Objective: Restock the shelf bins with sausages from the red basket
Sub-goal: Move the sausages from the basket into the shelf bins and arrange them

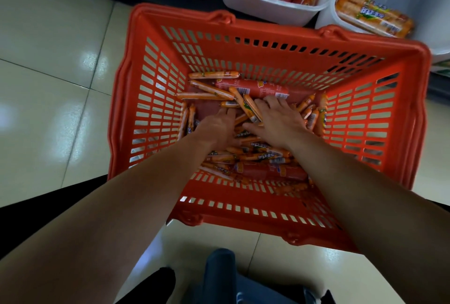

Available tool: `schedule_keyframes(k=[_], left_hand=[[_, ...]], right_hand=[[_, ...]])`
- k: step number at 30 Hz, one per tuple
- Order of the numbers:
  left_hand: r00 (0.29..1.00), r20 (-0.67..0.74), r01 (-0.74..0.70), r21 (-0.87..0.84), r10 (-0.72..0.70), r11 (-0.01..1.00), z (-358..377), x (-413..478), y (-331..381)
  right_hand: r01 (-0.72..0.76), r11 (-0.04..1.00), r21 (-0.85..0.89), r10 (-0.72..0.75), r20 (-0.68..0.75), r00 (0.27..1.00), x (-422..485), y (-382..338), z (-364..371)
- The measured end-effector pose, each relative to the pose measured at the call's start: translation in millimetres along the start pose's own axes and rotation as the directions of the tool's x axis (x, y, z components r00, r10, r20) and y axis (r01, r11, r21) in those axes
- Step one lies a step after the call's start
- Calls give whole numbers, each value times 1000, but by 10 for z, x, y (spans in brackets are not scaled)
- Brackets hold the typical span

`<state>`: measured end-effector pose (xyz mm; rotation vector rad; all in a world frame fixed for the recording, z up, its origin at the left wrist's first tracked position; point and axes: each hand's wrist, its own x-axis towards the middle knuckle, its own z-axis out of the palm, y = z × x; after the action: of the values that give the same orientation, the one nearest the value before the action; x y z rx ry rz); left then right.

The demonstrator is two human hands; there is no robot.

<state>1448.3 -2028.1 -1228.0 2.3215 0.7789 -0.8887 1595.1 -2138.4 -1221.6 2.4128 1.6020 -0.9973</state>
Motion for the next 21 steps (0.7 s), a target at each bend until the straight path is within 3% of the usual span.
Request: schedule_keyframes(k=[5,9,16,21], left_hand=[[998,46,-28,-88,32,996,-64,-115,-147],[993,119,-10,11,8,1000,-76,-209,-266],[997,81,10,-2,-10,1000,-125,-276,-466],[997,53,48,49,-51,998,-52,-253,-351]], right_hand=[[26,1000,5,-26,111,993,72,-42,-86],[45,999,-22,-41,169,985,-19,22,-160],[-107,994,-38,113,216,970,-189,291,-355],[-115,990,-80,133,277,952,-236,244,-302]])
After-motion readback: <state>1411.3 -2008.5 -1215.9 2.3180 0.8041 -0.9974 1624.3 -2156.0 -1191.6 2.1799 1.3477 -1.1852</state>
